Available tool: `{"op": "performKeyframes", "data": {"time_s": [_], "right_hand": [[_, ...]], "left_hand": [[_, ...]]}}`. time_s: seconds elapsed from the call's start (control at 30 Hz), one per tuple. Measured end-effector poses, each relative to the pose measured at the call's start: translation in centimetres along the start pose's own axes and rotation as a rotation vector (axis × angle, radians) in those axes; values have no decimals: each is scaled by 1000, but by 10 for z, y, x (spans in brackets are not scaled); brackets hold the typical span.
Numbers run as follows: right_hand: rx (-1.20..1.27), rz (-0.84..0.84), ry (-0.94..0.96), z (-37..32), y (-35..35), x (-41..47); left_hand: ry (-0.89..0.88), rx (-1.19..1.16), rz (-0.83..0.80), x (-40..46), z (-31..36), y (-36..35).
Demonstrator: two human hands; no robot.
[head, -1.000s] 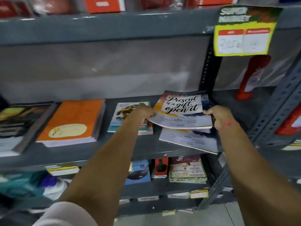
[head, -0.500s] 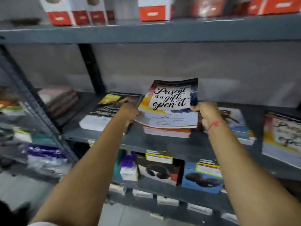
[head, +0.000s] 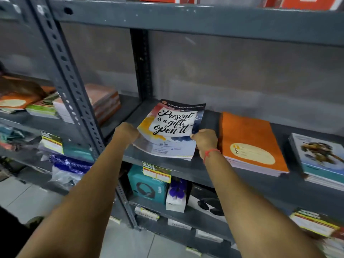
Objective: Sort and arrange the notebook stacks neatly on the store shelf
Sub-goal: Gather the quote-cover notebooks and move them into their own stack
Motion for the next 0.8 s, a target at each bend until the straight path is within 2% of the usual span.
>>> {"op": "performKeyframes", "data": {"time_s": [0.27, 0.4, 0.57, 0.8], "right_hand": [[-158, 56, 21, 0, -12, 16], [-253, 16, -4, 10, -11, 14], [-361, -17, 119, 3, -6, 5], [-229, 135, 217, -26, 44, 2]], "left_hand": [[-60, -25, 20, 32, 4, -4], [-77, 122, -4, 36, 9, -7], [-84, 216, -23, 32, 8, -5], [-144, 141, 180, -2, 45, 4]]}}
Point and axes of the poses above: each hand's wrist, its own x-axis towards the middle knuckle, its own y-axis out of the back of the hand, z = x × y, the point moved 6 cm from there along x, towards the middle knuckle, and after that the axes turned 12 degrees about y, right-handed, at the moved point
